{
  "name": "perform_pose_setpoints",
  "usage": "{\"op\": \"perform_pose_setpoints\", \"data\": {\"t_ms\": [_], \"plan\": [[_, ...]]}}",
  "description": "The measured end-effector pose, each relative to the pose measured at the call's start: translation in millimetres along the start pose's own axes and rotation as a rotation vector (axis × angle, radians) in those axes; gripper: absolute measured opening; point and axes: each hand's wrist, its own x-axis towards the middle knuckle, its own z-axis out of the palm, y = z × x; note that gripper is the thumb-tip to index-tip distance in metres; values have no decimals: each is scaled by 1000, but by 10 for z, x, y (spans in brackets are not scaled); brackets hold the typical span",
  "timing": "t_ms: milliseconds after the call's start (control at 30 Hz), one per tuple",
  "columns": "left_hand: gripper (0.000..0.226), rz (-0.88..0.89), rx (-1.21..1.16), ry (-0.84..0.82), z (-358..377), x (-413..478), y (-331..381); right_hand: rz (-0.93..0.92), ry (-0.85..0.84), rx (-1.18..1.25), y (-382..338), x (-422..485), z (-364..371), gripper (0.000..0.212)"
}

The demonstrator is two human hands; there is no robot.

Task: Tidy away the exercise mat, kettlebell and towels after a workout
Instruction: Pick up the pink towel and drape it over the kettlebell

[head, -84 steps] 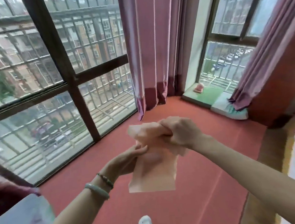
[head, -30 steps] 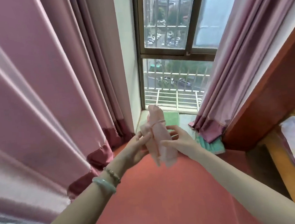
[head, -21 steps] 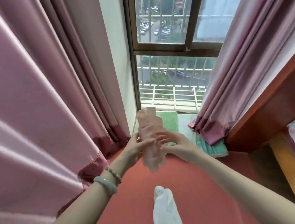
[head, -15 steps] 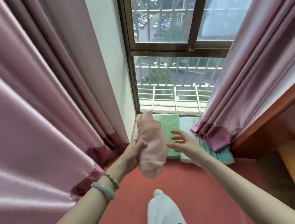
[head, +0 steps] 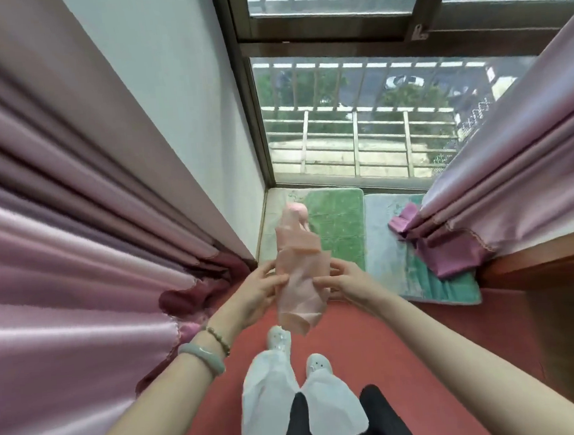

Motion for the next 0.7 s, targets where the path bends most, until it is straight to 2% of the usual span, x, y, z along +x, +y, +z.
{"op": "perform_pose_setpoints", "data": {"t_ms": [233,433,600,700], "plan": [[32,-106,-6,61,-481,939,28,105,58,-13,109,1095,-4,29],[31,-127,34,94,-931,2144,-85,124,135,-8,443,2351,-155,32],[27,-82,78,126,-1376,3326,-708,112,177,-22,1153,3542,-326,31],[33,-68,118,171,-1666,3960,-1297,119,164,-56,1804,4210,-382,32]]}}
